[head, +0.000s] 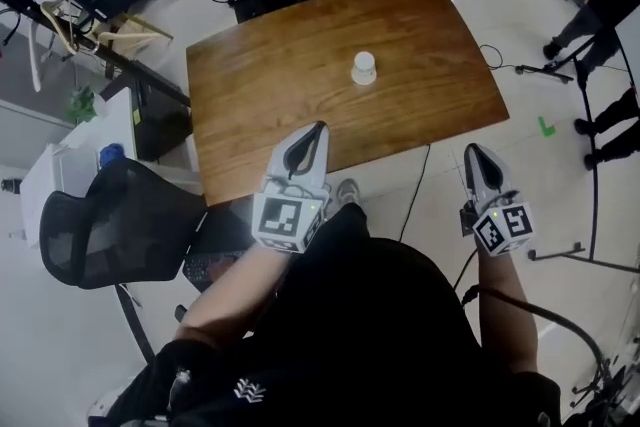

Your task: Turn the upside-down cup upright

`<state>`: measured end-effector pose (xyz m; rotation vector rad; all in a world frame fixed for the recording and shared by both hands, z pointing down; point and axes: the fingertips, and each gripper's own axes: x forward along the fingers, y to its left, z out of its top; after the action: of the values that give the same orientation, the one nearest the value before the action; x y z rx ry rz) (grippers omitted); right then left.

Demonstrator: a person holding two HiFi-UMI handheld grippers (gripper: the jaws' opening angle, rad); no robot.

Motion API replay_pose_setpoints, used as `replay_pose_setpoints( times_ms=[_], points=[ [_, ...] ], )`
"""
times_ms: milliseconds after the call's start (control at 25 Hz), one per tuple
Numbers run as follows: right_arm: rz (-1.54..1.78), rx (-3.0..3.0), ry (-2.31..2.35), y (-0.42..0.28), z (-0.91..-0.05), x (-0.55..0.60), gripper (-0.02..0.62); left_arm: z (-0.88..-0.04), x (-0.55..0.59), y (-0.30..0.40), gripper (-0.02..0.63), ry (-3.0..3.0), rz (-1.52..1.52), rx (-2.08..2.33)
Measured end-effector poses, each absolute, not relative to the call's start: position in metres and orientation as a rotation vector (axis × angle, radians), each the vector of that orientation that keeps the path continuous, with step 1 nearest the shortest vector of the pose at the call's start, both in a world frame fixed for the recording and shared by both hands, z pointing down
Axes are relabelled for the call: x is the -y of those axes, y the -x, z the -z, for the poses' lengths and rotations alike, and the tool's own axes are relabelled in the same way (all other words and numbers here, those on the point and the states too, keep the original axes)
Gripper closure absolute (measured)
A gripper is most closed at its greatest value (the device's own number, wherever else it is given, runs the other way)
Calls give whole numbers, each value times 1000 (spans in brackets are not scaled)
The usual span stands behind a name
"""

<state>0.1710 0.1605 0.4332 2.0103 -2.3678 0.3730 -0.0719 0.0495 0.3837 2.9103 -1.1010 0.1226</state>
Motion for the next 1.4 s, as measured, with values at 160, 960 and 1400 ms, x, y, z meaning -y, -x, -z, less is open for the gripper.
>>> replay_pose_setpoints(
  times_ms=[160, 960, 1400],
  points=[
    [-411, 2359, -1955, -163, -438, -91, 594, -387, 9, 72, 606, -2904, -137, 1098],
    [-672, 2302, -1483, -136, -536, 92, 592, -397, 102, 66, 606, -2783, -232, 1217],
    [-718, 2263, -1293, -115, -584, 123, 503, -432, 137, 68, 606, -2633, -319, 1392]
  ],
)
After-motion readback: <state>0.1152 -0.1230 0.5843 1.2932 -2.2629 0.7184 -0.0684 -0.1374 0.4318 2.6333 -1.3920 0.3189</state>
